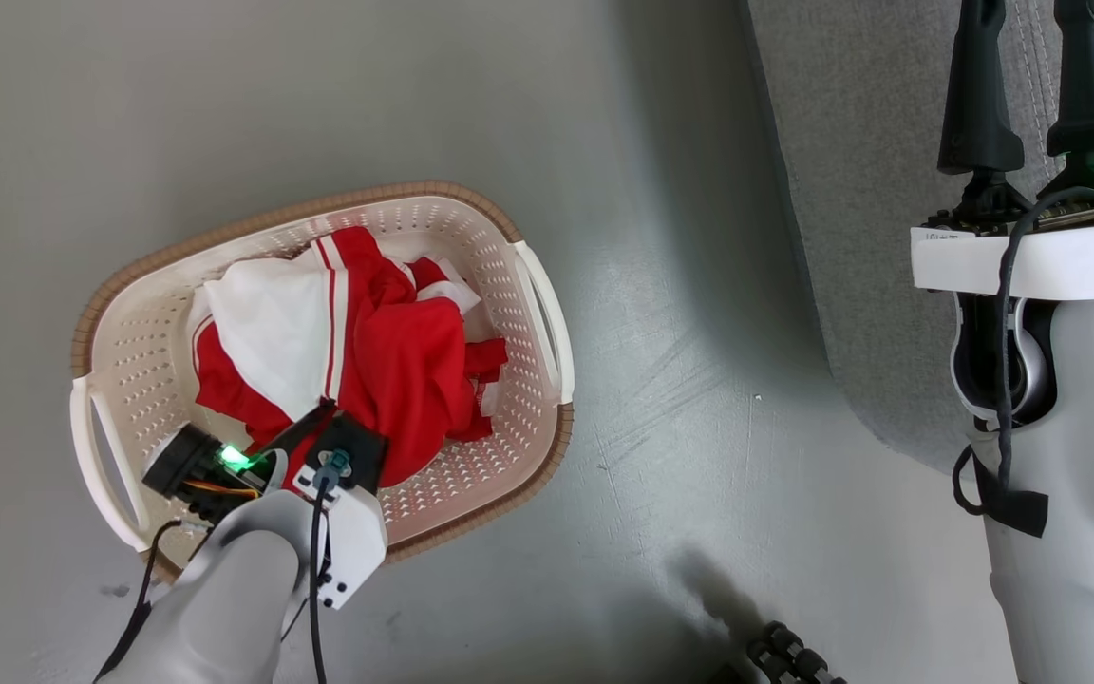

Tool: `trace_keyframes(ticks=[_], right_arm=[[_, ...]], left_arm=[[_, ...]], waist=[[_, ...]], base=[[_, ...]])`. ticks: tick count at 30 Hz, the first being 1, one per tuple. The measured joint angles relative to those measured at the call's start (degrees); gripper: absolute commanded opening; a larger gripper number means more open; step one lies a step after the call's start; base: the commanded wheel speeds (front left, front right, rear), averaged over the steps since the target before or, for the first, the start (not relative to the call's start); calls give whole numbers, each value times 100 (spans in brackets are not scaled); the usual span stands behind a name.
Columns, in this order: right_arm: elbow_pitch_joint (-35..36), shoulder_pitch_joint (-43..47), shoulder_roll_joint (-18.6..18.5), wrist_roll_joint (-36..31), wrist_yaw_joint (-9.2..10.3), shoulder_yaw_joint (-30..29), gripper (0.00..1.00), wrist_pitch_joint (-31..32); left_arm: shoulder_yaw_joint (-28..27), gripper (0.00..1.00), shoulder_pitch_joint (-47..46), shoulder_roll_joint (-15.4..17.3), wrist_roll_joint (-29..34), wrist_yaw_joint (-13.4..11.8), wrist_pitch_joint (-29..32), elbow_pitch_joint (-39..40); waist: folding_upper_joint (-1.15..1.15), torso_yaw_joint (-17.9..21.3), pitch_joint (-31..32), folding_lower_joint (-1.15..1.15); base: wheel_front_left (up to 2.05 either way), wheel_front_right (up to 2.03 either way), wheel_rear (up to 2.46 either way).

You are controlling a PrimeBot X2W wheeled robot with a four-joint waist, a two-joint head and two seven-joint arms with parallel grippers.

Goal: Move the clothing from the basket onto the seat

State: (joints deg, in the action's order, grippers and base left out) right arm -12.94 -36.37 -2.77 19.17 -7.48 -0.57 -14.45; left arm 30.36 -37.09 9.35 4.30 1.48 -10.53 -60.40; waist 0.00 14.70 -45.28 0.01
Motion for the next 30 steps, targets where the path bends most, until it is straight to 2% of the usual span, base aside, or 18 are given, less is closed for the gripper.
trace_keyframes(ticks=[5,8,9,12,13,30], right_arm=[[2,-5,1,56,0,26,100,0],[8,-10,1,57,0,32,100,0],[10,-13,1,57,0,36,100,0],[11,-35,1,62,0,49,100,0],[13,-39,1,71,0,44,100,0],[-4,-38,1,118,0,-91,100,0]], left_arm=[[-26,100,-113,55,48,-177,66,-131],[-26,100,-114,70,57,-201,79,-189],[-23,91,-115,66,57,-207,91,-209],[-19,20,-128,26,57,-247,118,-269],[-16,0,-129,10,57,-247,118,-275],[-189,0,-304,-98,-112,-287,-258,-45]], waist=[[0,61,-69,0],[0,90,-104,0],[0,97,-114,0],[0,117,-134,0],[0,119,-134,0],[0,26,86,0]], base=[[0,0,0],[0,0,0],[0,0,0],[0,0,0],[0,0,0],[0,0,0]])
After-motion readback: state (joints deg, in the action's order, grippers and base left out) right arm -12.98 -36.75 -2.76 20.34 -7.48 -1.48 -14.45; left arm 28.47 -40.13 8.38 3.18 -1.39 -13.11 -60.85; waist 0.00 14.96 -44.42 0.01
